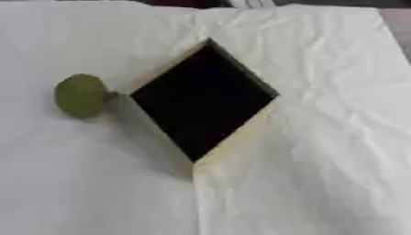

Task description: Pick up objects on the table and place them in the box.

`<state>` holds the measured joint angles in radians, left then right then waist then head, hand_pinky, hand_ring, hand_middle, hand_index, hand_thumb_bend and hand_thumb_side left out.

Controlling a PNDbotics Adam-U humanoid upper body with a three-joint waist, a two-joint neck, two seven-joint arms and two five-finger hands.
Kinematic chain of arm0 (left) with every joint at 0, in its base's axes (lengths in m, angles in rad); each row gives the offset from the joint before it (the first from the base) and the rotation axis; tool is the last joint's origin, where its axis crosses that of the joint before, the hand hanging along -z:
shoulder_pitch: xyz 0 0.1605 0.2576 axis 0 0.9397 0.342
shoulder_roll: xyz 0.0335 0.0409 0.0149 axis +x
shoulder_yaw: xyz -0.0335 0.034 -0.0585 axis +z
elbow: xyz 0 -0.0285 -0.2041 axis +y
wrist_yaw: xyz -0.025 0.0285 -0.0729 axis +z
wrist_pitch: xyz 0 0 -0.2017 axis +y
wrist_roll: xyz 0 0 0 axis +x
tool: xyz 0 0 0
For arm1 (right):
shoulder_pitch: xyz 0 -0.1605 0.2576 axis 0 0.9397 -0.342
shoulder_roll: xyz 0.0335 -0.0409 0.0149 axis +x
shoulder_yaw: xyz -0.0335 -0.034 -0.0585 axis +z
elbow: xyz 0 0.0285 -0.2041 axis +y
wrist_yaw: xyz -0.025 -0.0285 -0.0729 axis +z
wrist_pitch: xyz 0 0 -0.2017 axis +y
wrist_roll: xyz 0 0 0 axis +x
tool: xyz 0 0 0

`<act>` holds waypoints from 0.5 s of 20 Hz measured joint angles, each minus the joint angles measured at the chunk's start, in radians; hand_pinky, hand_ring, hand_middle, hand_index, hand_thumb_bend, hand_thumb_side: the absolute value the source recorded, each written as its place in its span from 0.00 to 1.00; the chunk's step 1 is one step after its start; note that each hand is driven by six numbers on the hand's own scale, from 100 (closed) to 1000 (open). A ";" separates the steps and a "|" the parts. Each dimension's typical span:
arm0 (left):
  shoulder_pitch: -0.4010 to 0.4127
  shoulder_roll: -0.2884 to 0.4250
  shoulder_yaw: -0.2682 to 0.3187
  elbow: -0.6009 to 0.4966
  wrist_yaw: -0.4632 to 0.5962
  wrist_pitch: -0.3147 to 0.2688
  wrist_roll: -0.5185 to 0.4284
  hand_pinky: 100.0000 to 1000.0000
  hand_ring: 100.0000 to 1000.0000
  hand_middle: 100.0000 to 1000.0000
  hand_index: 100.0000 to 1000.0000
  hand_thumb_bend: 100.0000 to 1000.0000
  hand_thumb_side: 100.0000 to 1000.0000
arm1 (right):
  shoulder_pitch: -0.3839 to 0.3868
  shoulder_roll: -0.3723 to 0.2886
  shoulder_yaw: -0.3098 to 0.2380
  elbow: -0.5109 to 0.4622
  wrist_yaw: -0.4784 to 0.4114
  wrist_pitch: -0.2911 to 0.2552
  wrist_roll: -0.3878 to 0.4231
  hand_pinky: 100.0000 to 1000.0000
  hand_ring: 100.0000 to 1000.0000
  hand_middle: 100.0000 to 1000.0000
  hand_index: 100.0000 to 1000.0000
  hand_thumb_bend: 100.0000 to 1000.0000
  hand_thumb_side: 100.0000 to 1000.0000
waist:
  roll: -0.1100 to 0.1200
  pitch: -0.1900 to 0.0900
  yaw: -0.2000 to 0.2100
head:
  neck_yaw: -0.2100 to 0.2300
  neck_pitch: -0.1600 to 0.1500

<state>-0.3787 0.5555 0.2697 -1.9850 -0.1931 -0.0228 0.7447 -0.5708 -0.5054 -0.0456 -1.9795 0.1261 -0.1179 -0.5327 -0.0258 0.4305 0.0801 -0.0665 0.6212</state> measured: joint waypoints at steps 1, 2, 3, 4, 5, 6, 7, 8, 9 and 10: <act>0.000 0.000 0.000 0.000 0.000 0.000 0.000 0.66 0.60 0.60 0.80 0.33 0.73 | 0.000 0.000 0.000 0.000 0.000 0.000 0.000 0.80 0.70 0.70 0.85 0.26 0.65 | 0.000 0.000 0.000 | 0.000 0.000; 0.000 0.000 0.000 0.000 0.000 0.000 0.000 0.66 0.60 0.60 0.80 0.33 0.73 | 0.000 0.000 0.000 0.000 0.000 0.000 0.000 0.80 0.70 0.70 0.85 0.26 0.65 | 0.000 0.000 0.000 | 0.001 0.000; 0.000 0.000 0.000 0.000 0.000 0.000 0.000 0.66 0.60 0.60 0.80 0.33 0.73 | 0.000 0.000 0.000 0.000 0.000 0.000 0.000 0.80 0.70 0.70 0.85 0.26 0.65 | 0.000 0.000 0.000 | 0.001 0.000; 0.001 0.000 0.000 0.000 0.000 -0.001 -0.002 0.66 0.60 0.60 0.80 0.33 0.73 | 0.000 0.000 0.000 0.000 0.000 0.000 0.000 0.80 0.70 0.70 0.85 0.26 0.65 | 0.000 0.000 0.000 | 0.001 0.000; 0.002 0.001 0.000 0.000 -0.002 -0.002 -0.004 0.66 0.60 0.60 0.80 0.33 0.73 | 0.000 0.000 0.000 0.000 0.001 0.000 0.000 0.80 0.70 0.70 0.85 0.26 0.65 | 0.000 0.000 0.000 | 0.001 0.000; 0.008 0.003 -0.001 0.000 -0.005 -0.001 -0.008 0.66 0.60 0.60 0.81 0.33 0.73 | 0.000 0.000 0.000 0.000 0.002 0.000 0.000 0.80 0.70 0.70 0.85 0.26 0.65 | 0.000 -0.001 0.000 | 0.001 0.000; 0.016 0.012 -0.003 0.000 -0.011 -0.001 -0.015 0.67 0.61 0.60 0.81 0.33 0.73 | 0.000 0.000 0.000 0.000 0.002 0.000 0.000 0.80 0.70 0.70 0.85 0.26 0.65 | 0.000 -0.001 0.000 | 0.001 0.000; 0.027 0.027 -0.008 0.000 -0.023 0.002 -0.024 0.67 0.61 0.61 0.82 0.33 0.74 | 0.000 0.000 0.000 0.000 0.002 0.000 0.000 0.80 0.70 0.70 0.85 0.26 0.65 | 0.001 -0.001 0.000 | 0.001 0.000; 0.039 0.045 -0.015 0.000 -0.039 0.006 -0.038 0.68 0.61 0.61 0.82 0.32 0.74 | 0.000 0.000 0.000 0.000 0.003 0.000 0.000 0.80 0.70 0.70 0.85 0.26 0.65 | 0.002 -0.001 0.000 | 0.001 0.000; 0.055 0.066 -0.024 0.000 -0.059 0.012 -0.058 0.69 0.61 0.62 0.83 0.32 0.75 | 0.000 0.000 0.000 0.000 0.003 0.001 0.001 0.80 0.70 0.70 0.85 0.26 0.65 | 0.004 -0.002 -0.001 | 0.001 0.000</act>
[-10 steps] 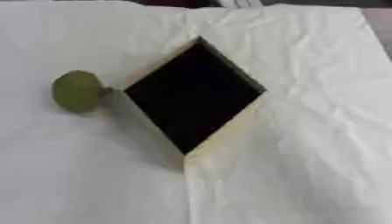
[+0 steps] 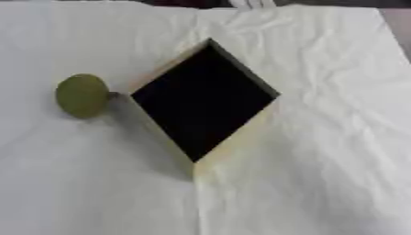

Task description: Pick up objects on the table and place them in the box.

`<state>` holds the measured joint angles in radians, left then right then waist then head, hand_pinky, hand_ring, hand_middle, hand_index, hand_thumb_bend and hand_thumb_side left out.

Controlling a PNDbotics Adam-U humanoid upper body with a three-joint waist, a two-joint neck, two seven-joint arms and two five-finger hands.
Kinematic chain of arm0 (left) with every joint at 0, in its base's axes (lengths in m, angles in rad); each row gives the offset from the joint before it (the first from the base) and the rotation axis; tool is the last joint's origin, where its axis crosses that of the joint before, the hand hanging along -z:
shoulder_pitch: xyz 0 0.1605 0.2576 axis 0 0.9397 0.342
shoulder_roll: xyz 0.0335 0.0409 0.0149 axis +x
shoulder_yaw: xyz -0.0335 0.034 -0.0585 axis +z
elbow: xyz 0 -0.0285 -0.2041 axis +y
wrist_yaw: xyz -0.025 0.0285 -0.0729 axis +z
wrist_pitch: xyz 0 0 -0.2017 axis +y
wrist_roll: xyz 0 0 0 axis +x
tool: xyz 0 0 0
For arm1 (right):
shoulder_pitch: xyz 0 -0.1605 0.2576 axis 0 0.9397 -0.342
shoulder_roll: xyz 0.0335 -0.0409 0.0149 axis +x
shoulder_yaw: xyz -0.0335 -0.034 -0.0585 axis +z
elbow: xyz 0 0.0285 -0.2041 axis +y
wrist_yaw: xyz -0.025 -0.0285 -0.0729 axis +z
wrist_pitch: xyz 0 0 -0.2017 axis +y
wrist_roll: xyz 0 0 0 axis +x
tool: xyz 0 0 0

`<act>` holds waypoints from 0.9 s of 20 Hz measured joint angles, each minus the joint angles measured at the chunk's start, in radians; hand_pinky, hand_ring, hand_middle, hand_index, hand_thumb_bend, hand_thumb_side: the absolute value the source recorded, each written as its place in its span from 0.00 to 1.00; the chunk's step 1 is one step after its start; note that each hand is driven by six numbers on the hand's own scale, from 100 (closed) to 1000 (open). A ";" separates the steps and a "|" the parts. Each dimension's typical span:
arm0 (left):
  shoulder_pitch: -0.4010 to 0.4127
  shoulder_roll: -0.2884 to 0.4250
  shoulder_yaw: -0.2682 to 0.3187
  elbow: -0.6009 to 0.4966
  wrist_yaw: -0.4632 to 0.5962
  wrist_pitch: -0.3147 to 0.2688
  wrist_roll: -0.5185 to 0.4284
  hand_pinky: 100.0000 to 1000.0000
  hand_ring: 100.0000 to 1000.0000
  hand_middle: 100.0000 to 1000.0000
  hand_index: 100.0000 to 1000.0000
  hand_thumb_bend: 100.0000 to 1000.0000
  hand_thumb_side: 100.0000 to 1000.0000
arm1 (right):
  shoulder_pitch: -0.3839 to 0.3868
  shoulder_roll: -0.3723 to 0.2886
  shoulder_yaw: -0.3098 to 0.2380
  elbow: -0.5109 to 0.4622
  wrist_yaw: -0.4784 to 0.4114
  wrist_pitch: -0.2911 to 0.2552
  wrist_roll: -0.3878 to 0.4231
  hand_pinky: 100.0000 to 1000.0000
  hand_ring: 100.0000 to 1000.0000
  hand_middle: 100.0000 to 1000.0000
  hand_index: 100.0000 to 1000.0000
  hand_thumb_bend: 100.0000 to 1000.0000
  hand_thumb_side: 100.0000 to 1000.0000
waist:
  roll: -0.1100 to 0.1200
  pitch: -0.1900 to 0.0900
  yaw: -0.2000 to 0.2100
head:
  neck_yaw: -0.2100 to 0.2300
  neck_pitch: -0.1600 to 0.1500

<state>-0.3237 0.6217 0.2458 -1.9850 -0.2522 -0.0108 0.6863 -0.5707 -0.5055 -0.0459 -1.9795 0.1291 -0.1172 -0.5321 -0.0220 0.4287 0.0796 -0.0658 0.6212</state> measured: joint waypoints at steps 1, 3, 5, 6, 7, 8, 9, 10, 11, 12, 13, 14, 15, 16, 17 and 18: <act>0.017 0.026 -0.011 0.000 -0.025 0.009 -0.026 0.69 0.62 0.62 0.83 0.32 0.75 | 0.000 0.000 0.000 0.000 0.000 0.000 0.000 0.80 0.70 0.70 0.85 0.26 0.65 | 0.002 0.000 0.000 | 0.000 0.000; 0.043 0.084 -0.035 0.000 -0.085 0.034 -0.092 0.70 0.63 0.64 0.85 0.31 0.75 | 0.001 0.000 0.000 0.000 0.001 0.002 0.002 0.80 0.70 0.70 0.85 0.26 0.65 | 0.004 -0.001 0.000 | 0.000 0.000; 0.062 0.146 -0.065 0.000 -0.151 0.054 -0.171 0.72 0.65 0.65 0.86 0.31 0.76 | 0.001 -0.001 0.001 0.000 0.001 0.003 0.003 0.80 0.70 0.70 0.85 0.26 0.65 | 0.006 -0.003 0.000 | 0.000 0.000; 0.070 0.176 -0.080 0.000 -0.184 0.060 -0.210 0.72 0.66 0.66 0.86 0.31 0.76 | 0.001 -0.001 0.002 0.000 0.001 0.004 0.004 0.80 0.70 0.70 0.85 0.26 0.65 | 0.007 -0.005 0.000 | -0.001 0.000; 0.074 0.205 -0.095 0.000 -0.215 0.063 -0.249 0.73 0.66 0.66 0.86 0.30 0.76 | 0.001 -0.001 0.004 0.000 0.001 0.004 0.004 0.80 0.70 0.70 0.85 0.26 0.65 | 0.008 -0.005 0.000 | -0.001 0.000; 0.078 0.233 -0.111 0.000 -0.244 0.065 -0.287 0.73 0.67 0.67 0.87 0.29 0.76 | 0.001 -0.001 0.004 0.000 0.001 0.004 0.005 0.80 0.70 0.70 0.85 0.26 0.65 | 0.008 -0.006 -0.001 | -0.001 0.001; 0.079 0.259 -0.127 0.000 -0.272 0.064 -0.323 0.74 0.68 0.68 0.87 0.29 0.77 | 0.000 -0.001 0.004 0.000 0.001 0.004 0.005 0.80 0.70 0.70 0.85 0.26 0.65 | 0.008 -0.007 -0.003 | -0.001 0.001; 0.080 0.285 -0.145 0.000 -0.298 0.060 -0.357 0.74 0.69 0.69 0.88 0.29 0.78 | 0.000 -0.001 0.004 0.000 0.001 0.004 0.006 0.80 0.70 0.70 0.85 0.26 0.65 | 0.008 -0.007 -0.005 | -0.001 0.001; 0.082 0.308 -0.161 0.000 -0.320 0.054 -0.390 0.75 0.69 0.69 0.88 0.28 0.78 | 0.000 -0.001 0.004 0.000 0.001 0.004 0.007 0.80 0.70 0.70 0.85 0.26 0.65 | 0.008 -0.008 -0.006 | -0.001 0.001; 0.086 0.330 -0.178 0.000 -0.340 0.045 -0.420 0.75 0.70 0.70 0.88 0.28 0.79 | 0.000 -0.001 0.004 0.000 0.001 0.004 0.008 0.80 0.70 0.70 0.85 0.26 0.65 | 0.009 -0.008 -0.006 | 0.000 0.001; 0.087 0.350 -0.194 0.000 -0.356 0.035 -0.447 0.75 0.70 0.70 0.89 0.28 0.79 | 0.000 -0.002 0.005 0.000 0.001 0.004 0.009 0.80 0.70 0.70 0.85 0.26 0.65 | 0.011 -0.009 -0.006 | 0.000 0.001; 0.088 0.367 -0.210 0.000 -0.368 0.024 -0.472 0.75 0.70 0.70 0.89 0.27 0.79 | 0.000 -0.002 0.005 0.000 0.001 0.005 0.010 0.80 0.70 0.70 0.85 0.26 0.65 | 0.012 -0.009 -0.007 | 0.000 0.001; 0.089 0.382 -0.223 0.000 -0.378 0.014 -0.493 0.76 0.71 0.71 0.89 0.28 0.79 | 0.000 -0.002 0.005 0.000 0.001 0.005 0.011 0.80 0.70 0.70 0.85 0.26 0.65 | 0.014 -0.009 -0.009 | 0.000 0.001; 0.092 0.394 -0.235 0.000 -0.385 0.004 -0.513 0.76 0.71 0.71 0.89 0.29 0.79 | 0.000 -0.002 0.005 0.000 0.001 0.005 0.011 0.80 0.70 0.70 0.85 0.26 0.65 | 0.015 -0.009 -0.011 | 0.000 0.001; 0.094 0.405 -0.247 0.000 -0.390 -0.005 -0.532 0.75 0.71 0.71 0.89 0.29 0.78 | 0.000 -0.002 0.006 0.000 0.001 0.005 0.012 0.80 0.70 0.70 0.85 0.26 0.65 | 0.015 -0.009 -0.012 | 0.001 0.001; 0.095 0.412 -0.258 0.000 -0.391 -0.015 -0.551 0.75 0.71 0.71 0.89 0.30 0.78 | 0.000 -0.002 0.008 0.000 0.001 0.004 0.013 0.80 0.70 0.70 0.85 0.26 0.65 | 0.015 -0.009 -0.012 | 0.001 0.001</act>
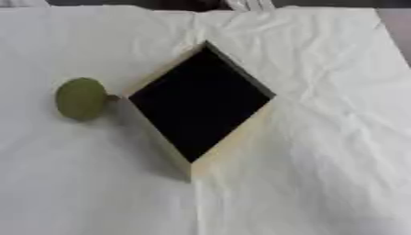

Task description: Pick up objects on the table and place them in the box.

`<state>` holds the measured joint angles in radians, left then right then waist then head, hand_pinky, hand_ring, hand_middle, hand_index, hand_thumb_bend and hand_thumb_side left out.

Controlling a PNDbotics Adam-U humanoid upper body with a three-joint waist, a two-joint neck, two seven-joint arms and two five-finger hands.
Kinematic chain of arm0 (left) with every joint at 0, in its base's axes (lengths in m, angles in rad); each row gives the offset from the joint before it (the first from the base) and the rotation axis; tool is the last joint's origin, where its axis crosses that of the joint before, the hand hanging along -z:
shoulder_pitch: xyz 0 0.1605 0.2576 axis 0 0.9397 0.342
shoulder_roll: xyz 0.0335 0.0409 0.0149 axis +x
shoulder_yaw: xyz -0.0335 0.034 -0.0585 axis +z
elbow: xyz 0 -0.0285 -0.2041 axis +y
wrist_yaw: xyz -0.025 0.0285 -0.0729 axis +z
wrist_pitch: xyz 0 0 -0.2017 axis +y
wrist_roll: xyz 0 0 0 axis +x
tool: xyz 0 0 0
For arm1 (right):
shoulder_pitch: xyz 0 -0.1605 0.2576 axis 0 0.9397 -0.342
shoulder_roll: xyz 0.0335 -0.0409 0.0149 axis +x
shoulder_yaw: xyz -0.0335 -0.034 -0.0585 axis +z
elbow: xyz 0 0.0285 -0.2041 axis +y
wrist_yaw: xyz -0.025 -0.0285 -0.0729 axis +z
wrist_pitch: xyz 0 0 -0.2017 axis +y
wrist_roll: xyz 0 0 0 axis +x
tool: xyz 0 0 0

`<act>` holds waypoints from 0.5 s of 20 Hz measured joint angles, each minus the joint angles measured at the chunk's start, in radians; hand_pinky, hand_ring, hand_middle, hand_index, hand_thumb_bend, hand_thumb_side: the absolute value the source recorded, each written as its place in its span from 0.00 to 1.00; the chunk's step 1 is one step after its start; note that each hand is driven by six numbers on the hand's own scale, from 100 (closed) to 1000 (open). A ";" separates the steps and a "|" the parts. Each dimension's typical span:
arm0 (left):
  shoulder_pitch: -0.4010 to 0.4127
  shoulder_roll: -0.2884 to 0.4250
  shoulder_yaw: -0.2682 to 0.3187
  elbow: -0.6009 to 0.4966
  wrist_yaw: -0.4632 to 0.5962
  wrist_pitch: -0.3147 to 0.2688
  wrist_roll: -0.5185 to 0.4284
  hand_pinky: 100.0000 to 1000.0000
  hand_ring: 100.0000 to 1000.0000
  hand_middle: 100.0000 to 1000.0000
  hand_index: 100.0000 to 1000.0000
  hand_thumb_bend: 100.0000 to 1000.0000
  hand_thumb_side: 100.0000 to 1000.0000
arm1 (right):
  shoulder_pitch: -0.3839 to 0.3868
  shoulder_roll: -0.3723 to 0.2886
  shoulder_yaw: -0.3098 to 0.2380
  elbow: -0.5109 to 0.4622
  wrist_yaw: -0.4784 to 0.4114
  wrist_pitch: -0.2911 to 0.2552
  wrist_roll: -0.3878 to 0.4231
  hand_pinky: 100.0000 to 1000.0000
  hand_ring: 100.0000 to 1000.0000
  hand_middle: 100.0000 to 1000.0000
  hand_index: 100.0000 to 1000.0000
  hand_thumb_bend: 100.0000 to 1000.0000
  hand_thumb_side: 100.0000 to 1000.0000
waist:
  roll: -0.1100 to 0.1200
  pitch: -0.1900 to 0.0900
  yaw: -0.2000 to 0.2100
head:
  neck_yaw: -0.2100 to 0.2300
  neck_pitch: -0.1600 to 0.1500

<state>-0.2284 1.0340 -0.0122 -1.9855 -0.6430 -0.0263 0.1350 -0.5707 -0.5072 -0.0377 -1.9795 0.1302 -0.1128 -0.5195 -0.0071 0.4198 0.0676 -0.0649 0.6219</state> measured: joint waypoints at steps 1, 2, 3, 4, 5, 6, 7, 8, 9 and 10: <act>0.000 0.006 -0.009 0.000 0.000 -0.010 -0.018 0.75 0.71 0.71 0.89 0.30 0.77 | 0.000 0.000 0.001 0.000 0.000 0.000 0.000 0.80 0.70 0.70 0.85 0.26 0.65 | 0.000 0.000 -0.001 | 0.000 0.000; 0.000 0.009 -0.017 0.000 0.002 -0.021 -0.035 0.75 0.71 0.71 0.89 0.30 0.77 | 0.000 0.000 0.002 0.000 0.000 0.000 0.000 0.80 0.70 0.70 0.85 0.26 0.65 | 0.001 0.000 -0.001 | 0.000 0.000; -0.002 0.012 -0.024 0.000 0.006 -0.032 -0.051 0.75 0.71 0.71 0.89 0.30 0.76 | 0.000 0.000 0.002 0.000 0.000 0.000 0.000 0.80 0.70 0.70 0.85 0.26 0.65 | 0.001 0.000 -0.002 | 0.001 0.000; -0.004 0.015 -0.030 0.000 0.011 -0.044 -0.067 0.75 0.71 0.71 0.89 0.30 0.76 | 0.000 0.000 0.002 0.000 0.000 0.000 0.000 0.80 0.70 0.70 0.85 0.26 0.65 | 0.001 0.000 -0.003 | 0.001 0.000; -0.010 0.015 -0.036 0.000 0.018 -0.055 -0.082 0.75 0.71 0.70 0.88 0.30 0.75 | 0.000 0.000 0.002 0.000 0.000 0.000 0.001 0.80 0.70 0.70 0.85 0.26 0.65 | 0.002 0.000 -0.004 | 0.001 0.000; -0.016 0.015 -0.043 0.000 0.025 -0.067 -0.097 0.75 0.71 0.70 0.88 0.31 0.75 | 0.000 0.000 0.002 0.000 0.000 0.001 0.001 0.80 0.70 0.70 0.85 0.26 0.65 | 0.002 0.000 -0.005 | 0.002 0.000; -0.023 0.016 -0.049 0.000 0.032 -0.078 -0.110 0.75 0.70 0.70 0.88 0.31 0.75 | 0.000 0.000 0.002 0.000 0.000 0.001 0.001 0.80 0.70 0.70 0.85 0.26 0.65 | 0.002 0.000 -0.005 | 0.004 0.000; -0.029 0.016 -0.056 0.000 0.039 -0.089 -0.124 0.75 0.70 0.70 0.88 0.31 0.75 | 0.000 0.000 0.002 0.000 0.000 0.001 0.002 0.80 0.70 0.70 0.85 0.26 0.65 | 0.002 0.000 -0.005 | 0.004 0.000; -0.035 0.016 -0.063 0.000 0.045 -0.098 -0.137 0.75 0.70 0.70 0.89 0.32 0.75 | 0.000 0.000 0.002 0.000 0.000 0.001 0.002 0.80 0.70 0.70 0.85 0.26 0.65 | 0.002 0.000 -0.005 | 0.005 0.000; -0.041 0.016 -0.070 0.000 0.052 -0.106 -0.150 0.75 0.70 0.70 0.89 0.32 0.75 | 0.000 0.000 0.002 0.000 0.000 0.002 0.002 0.80 0.70 0.70 0.85 0.26 0.65 | 0.002 0.000 -0.005 | 0.006 0.000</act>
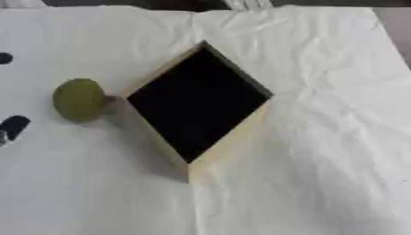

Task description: Pick up objects on the table and place them in the box.

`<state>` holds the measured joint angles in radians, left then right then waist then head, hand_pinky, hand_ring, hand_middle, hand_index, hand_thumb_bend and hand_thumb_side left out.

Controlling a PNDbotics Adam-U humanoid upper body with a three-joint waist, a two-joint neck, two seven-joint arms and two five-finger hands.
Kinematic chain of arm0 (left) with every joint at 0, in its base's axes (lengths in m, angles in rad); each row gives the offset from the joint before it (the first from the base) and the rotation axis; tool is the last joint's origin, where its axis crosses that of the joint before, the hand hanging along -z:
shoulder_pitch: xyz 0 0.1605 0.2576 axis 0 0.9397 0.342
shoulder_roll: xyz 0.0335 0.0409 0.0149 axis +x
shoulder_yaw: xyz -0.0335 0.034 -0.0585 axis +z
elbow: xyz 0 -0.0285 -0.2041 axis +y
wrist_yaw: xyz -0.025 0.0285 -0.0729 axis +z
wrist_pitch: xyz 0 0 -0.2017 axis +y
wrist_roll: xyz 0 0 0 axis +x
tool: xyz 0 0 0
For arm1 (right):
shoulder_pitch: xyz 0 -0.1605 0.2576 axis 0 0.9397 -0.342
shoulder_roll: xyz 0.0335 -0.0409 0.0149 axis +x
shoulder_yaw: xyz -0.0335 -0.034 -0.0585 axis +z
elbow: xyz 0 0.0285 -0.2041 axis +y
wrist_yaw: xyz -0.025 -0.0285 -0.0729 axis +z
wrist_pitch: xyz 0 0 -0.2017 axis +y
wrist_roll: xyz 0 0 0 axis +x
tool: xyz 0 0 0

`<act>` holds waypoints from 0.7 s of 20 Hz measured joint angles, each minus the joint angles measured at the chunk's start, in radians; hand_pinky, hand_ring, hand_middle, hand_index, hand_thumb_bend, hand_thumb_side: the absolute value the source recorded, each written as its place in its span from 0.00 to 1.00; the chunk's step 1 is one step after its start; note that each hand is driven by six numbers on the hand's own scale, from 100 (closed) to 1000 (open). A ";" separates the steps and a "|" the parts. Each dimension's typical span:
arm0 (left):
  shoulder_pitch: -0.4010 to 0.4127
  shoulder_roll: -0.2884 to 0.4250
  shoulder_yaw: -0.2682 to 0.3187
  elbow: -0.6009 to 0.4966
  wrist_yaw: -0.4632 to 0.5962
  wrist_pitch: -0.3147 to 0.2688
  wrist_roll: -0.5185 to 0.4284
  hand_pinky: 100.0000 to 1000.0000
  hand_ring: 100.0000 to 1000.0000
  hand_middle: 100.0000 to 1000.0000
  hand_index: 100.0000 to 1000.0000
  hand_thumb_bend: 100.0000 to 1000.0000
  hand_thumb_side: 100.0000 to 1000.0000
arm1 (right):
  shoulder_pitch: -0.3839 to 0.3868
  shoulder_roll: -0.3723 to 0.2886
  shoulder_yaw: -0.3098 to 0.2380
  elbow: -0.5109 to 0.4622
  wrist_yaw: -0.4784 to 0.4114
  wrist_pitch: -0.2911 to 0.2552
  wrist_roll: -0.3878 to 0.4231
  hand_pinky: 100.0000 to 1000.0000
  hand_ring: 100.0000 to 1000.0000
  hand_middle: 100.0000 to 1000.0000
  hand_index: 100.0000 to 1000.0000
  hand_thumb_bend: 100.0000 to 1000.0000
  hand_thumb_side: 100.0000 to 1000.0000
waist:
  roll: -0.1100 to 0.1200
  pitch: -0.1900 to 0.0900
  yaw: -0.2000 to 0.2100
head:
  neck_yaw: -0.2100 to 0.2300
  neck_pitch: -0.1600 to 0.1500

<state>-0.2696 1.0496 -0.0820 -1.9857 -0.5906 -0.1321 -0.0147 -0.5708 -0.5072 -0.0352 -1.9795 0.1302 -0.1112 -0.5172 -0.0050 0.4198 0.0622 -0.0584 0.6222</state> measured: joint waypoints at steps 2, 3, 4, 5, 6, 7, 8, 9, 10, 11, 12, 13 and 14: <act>-0.013 0.000 -0.010 0.000 0.012 -0.007 -0.022 0.75 0.71 0.72 0.91 0.35 0.75 | 0.000 0.000 0.000 0.000 0.000 0.000 0.001 0.80 0.70 0.70 0.85 0.26 0.65 | 0.000 0.000 0.000 | 0.002 0.000; -0.022 0.000 -0.014 0.000 0.018 -0.006 -0.031 0.76 0.72 0.73 0.91 0.37 0.73 | 0.000 0.000 0.001 0.000 0.000 0.001 0.001 0.80 0.70 0.70 0.85 0.26 0.65 | 0.000 0.000 0.000 | 0.002 0.000; -0.032 0.000 -0.019 0.000 0.022 -0.002 -0.039 0.77 0.73 0.74 0.92 0.39 0.72 | 0.000 0.000 0.001 0.000 0.000 0.001 0.002 0.80 0.70 0.70 0.85 0.26 0.65 | 0.001 0.000 0.000 | 0.002 0.000; -0.043 0.000 -0.021 0.000 0.027 0.005 -0.046 0.78 0.74 0.75 0.92 0.41 0.70 | 0.000 0.000 0.003 0.000 0.000 0.002 0.002 0.80 0.70 0.70 0.85 0.26 0.65 | 0.001 0.000 0.000 | 0.002 0.000; -0.053 -0.001 -0.025 0.000 0.030 0.013 -0.054 0.79 0.74 0.75 0.92 0.42 0.69 | 0.000 0.000 0.004 0.000 0.000 0.002 0.002 0.80 0.70 0.70 0.85 0.26 0.65 | 0.001 0.000 0.000 | 0.003 0.000; -0.065 -0.001 -0.029 0.000 0.033 0.023 -0.062 0.80 0.75 0.76 0.92 0.45 0.66 | 0.000 0.000 0.005 0.000 -0.001 0.002 0.003 0.80 0.70 0.70 0.85 0.26 0.65 | 0.002 0.000 0.000 | 0.003 0.000; -0.077 -0.001 -0.034 0.000 0.036 0.036 -0.072 0.80 0.76 0.77 0.92 0.46 0.65 | 0.000 0.000 0.005 0.000 -0.001 0.002 0.003 0.80 0.70 0.70 0.85 0.26 0.65 | 0.002 0.000 0.000 | 0.003 0.001; -0.091 -0.002 -0.040 0.000 0.036 0.048 -0.082 0.81 0.77 0.77 0.92 0.49 0.61 | 0.000 0.000 0.006 0.000 -0.001 0.002 0.003 0.80 0.70 0.70 0.85 0.26 0.65 | 0.003 0.000 0.000 | 0.003 0.001; -0.106 -0.002 -0.047 0.000 0.036 0.061 -0.093 0.82 0.77 0.78 0.92 0.50 0.58 | 0.000 0.000 0.006 0.000 -0.001 0.002 0.003 0.80 0.70 0.70 0.85 0.26 0.65 | 0.003 -0.001 -0.001 | 0.003 0.001; -0.121 -0.002 -0.054 0.000 0.035 0.074 -0.106 0.83 0.78 0.79 0.92 0.52 0.55 | 0.001 0.000 0.006 0.000 -0.001 0.002 0.003 0.80 0.70 0.70 0.85 0.26 0.65 | 0.004 -0.001 -0.001 | 0.004 0.001; -0.133 -0.002 -0.063 0.000 0.030 0.088 -0.120 0.83 0.78 0.79 0.93 0.53 0.54 | 0.001 0.000 0.006 0.000 -0.001 0.002 0.004 0.80 0.70 0.70 0.85 0.26 0.65 | 0.005 -0.001 -0.001 | 0.005 0.001; -0.145 -0.005 -0.071 0.000 0.025 0.100 -0.136 0.84 0.79 0.80 0.93 0.53 0.52 | 0.001 0.000 0.006 0.000 -0.001 0.002 0.005 0.80 0.70 0.70 0.85 0.26 0.65 | 0.006 -0.001 -0.001 | 0.005 0.001; -0.157 -0.010 -0.080 0.000 0.018 0.111 -0.153 0.84 0.79 0.80 0.93 0.53 0.51 | 0.001 0.000 0.006 0.000 -0.001 0.002 0.006 0.80 0.70 0.70 0.85 0.26 0.65 | 0.008 -0.001 -0.001 | 0.006 0.001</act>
<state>-0.4261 1.0397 -0.1616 -1.9858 -0.5728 -0.0211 -0.1680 -0.5694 -0.5071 -0.0292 -1.9795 0.1290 -0.1095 -0.5113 0.0025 0.4186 0.0607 -0.0527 0.6234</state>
